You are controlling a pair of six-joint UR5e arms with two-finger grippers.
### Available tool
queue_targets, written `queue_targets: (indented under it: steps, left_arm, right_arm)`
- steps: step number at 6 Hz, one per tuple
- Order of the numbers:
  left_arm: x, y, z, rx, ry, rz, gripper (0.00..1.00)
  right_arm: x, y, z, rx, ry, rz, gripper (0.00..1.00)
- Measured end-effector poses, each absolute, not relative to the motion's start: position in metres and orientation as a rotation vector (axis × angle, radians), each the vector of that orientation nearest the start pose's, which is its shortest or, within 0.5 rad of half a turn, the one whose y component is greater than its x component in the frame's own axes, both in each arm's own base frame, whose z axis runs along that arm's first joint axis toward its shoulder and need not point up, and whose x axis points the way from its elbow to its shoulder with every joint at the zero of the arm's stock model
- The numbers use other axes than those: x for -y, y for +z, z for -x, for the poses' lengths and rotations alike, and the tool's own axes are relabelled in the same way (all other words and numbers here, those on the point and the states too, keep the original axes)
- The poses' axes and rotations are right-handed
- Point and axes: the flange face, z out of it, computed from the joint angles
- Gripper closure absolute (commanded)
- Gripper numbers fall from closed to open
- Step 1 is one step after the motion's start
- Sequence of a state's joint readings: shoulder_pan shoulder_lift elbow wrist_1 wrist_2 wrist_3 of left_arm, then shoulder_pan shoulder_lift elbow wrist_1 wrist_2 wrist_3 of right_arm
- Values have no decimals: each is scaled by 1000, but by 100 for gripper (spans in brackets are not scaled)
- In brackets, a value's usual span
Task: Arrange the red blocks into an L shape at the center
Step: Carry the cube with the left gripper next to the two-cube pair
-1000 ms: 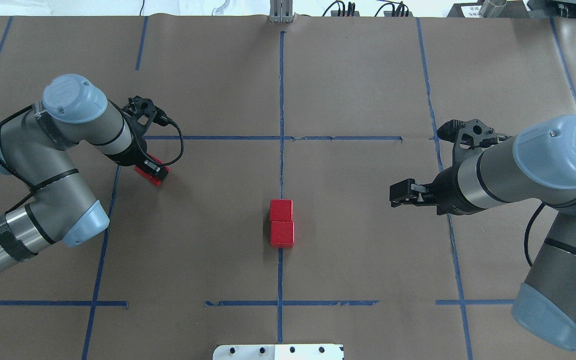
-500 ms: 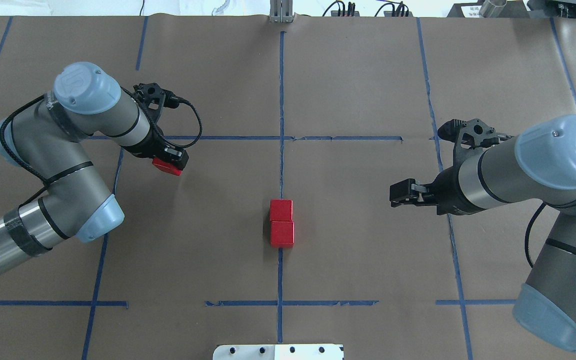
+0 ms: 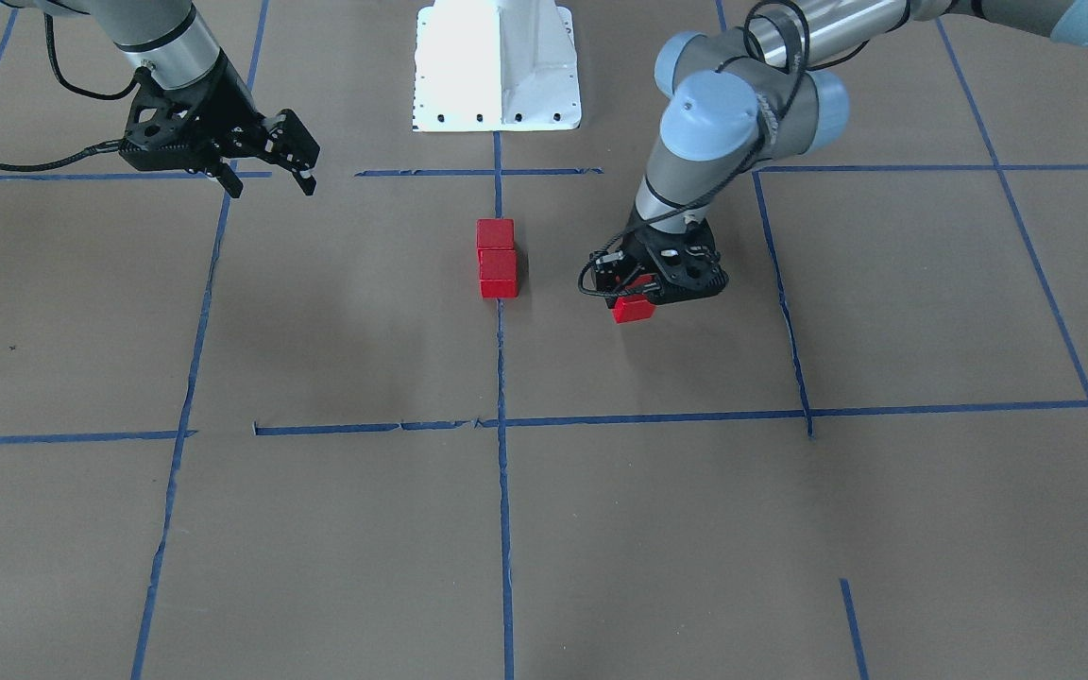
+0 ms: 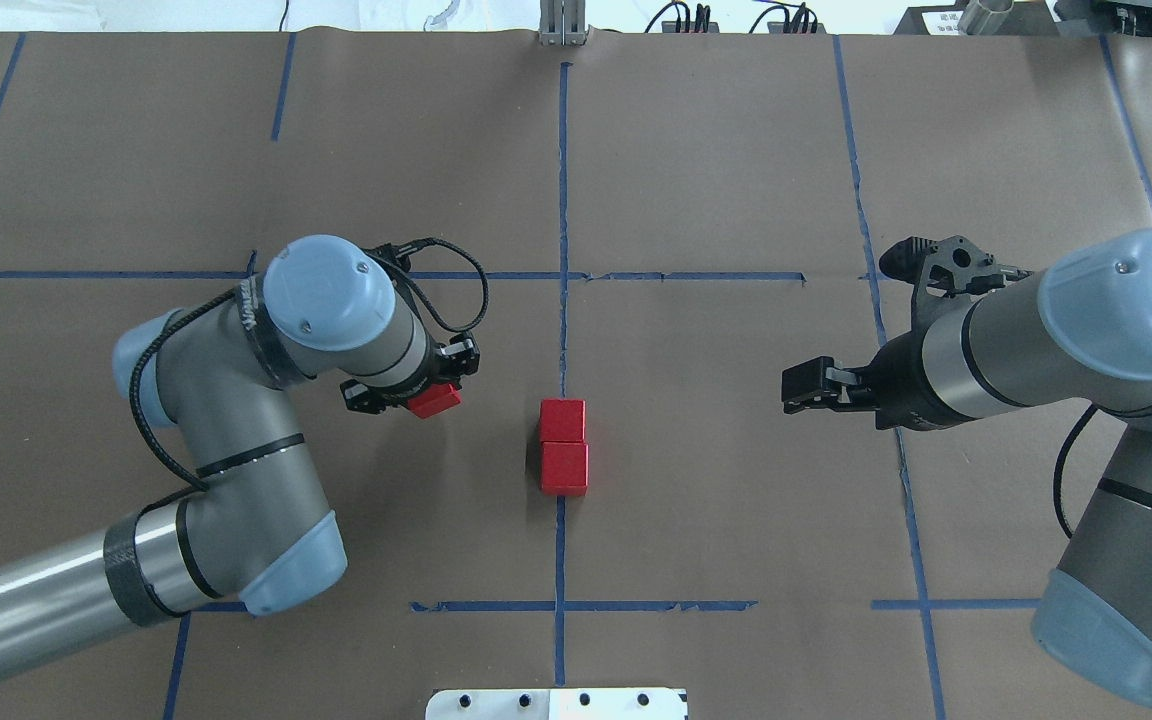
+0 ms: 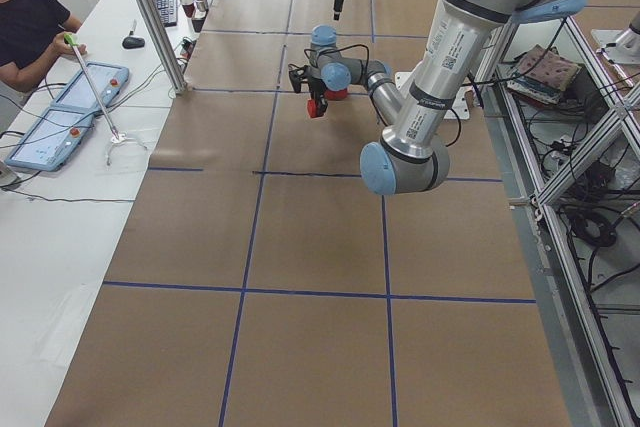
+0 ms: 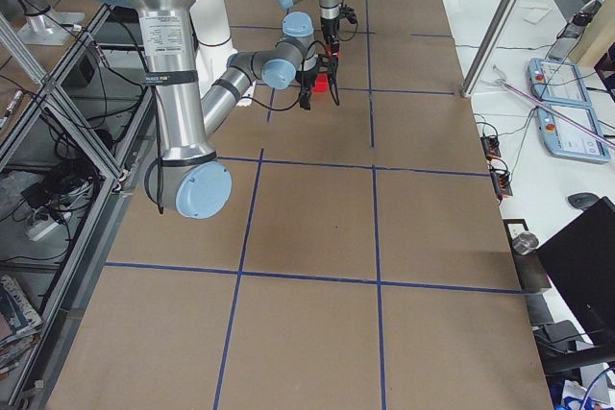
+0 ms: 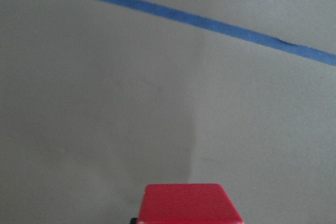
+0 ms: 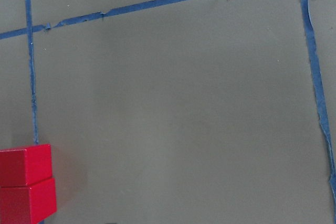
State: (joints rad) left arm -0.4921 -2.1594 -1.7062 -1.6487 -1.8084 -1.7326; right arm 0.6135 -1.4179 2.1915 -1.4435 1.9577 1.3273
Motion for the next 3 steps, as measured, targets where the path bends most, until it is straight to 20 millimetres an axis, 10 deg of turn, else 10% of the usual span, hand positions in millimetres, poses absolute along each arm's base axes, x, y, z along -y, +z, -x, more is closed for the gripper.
queue_targets:
  steps: [3]
  left_arm:
    - [363, 217, -577, -784, -903, 257, 97]
  right_arm:
    - [352, 284, 333, 966, 167, -46, 0]
